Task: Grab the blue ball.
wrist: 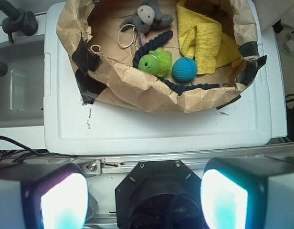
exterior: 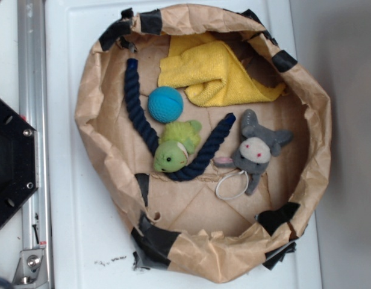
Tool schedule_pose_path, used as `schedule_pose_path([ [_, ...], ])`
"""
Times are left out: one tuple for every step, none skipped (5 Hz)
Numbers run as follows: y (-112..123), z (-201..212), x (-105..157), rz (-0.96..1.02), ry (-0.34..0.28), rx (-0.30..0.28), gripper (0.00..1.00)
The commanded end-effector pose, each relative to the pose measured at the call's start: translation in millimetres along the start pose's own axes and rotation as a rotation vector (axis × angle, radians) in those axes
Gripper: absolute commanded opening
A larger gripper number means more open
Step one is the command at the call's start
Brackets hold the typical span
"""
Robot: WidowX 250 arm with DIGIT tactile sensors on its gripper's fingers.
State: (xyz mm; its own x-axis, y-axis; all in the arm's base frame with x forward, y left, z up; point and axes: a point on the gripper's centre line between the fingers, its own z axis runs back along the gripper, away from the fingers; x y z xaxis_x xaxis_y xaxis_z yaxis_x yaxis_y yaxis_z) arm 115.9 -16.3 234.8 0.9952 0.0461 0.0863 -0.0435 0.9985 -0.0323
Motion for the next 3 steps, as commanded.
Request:
schedule_pose_path([
  [0, 0, 0, 0.0, 0.0, 0.0, 1.0],
  [32, -53, 44, 0.057, -0.001, -0.15, 1.0],
  [43, -94, 76, 0.031, 0.039, -0.085, 1.0],
])
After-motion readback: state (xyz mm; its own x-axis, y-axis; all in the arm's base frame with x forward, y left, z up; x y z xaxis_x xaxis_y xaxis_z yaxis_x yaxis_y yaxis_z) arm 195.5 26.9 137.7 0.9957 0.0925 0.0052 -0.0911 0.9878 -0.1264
